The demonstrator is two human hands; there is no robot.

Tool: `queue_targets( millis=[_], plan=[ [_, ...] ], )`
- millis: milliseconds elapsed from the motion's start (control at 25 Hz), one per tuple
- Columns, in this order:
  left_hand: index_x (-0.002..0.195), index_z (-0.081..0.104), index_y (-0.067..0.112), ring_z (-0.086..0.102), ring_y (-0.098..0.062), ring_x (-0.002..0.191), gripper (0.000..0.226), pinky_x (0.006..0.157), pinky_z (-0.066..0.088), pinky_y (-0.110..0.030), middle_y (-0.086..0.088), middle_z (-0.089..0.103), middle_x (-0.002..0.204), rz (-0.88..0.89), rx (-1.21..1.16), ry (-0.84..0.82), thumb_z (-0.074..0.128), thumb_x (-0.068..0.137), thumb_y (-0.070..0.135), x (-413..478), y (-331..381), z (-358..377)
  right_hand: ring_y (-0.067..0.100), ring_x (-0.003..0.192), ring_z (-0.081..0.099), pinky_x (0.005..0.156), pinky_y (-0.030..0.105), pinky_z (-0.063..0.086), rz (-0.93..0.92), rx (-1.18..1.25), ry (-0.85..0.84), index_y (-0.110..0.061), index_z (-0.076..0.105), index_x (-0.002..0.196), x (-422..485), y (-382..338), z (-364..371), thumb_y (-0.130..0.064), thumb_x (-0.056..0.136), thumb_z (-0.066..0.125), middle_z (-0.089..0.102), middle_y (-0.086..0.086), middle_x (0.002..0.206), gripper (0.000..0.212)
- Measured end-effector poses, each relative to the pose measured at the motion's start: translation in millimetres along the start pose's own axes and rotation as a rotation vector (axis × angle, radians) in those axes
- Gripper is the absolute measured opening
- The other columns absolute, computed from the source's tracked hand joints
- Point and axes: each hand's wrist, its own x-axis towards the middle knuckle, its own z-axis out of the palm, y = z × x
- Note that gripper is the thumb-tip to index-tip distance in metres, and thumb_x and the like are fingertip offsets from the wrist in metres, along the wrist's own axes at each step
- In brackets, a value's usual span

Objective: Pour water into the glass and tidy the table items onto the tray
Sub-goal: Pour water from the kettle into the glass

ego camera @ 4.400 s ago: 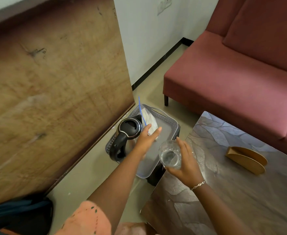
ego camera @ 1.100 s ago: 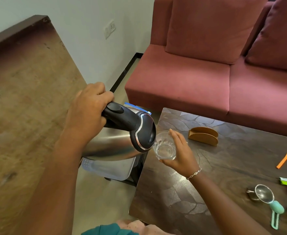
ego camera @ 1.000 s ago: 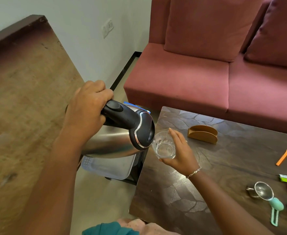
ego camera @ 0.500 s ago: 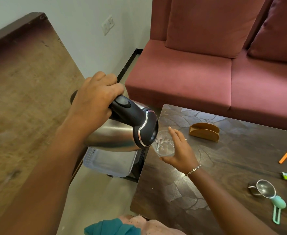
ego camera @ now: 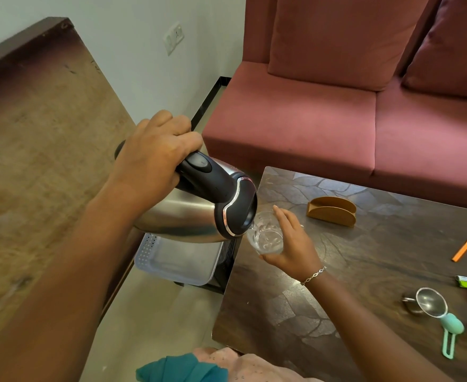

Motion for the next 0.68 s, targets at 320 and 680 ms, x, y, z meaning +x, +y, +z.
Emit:
queue_targets(
  millis=[320, 680],
  plan=[
    [0.075, 0.056, 0.005, 0.033, -0.021, 0.074, 0.029, 0.058, 0.04, -0.039, -0.013, 0.055, 0.076, 0.021, -0.008, 0.037, 0.062, 0.057, -0.018, -4.5, -7.0, 2.8, 0.017, 0.125, 0.039, 0.086, 0.013, 0.032, 0.003, -0.014, -0.01, -0.01, 0.016, 0.144, -1.5, -2.5, -1.5, -0.028, 0.067, 0.078, 0.029, 0.005, 0.146, 0.101],
    [0.074, 0.055, 0.004, 0.035, -0.023, 0.075, 0.023, 0.057, 0.04, -0.04, -0.013, 0.055, 0.077, 0.042, 0.034, 0.061, 0.06, 0.062, -0.014, -0.3, -10.6, 1.2, 0.019, 0.125, 0.039, 0.087, 0.015, 0.033, 0.008, -0.021, -0.023, -0.011, 0.015, 0.144, -2.1, -1.0, 0.5, -0.028, 0.067, 0.077, 0.028, 0.006, 0.146, 0.101]
  ],
)
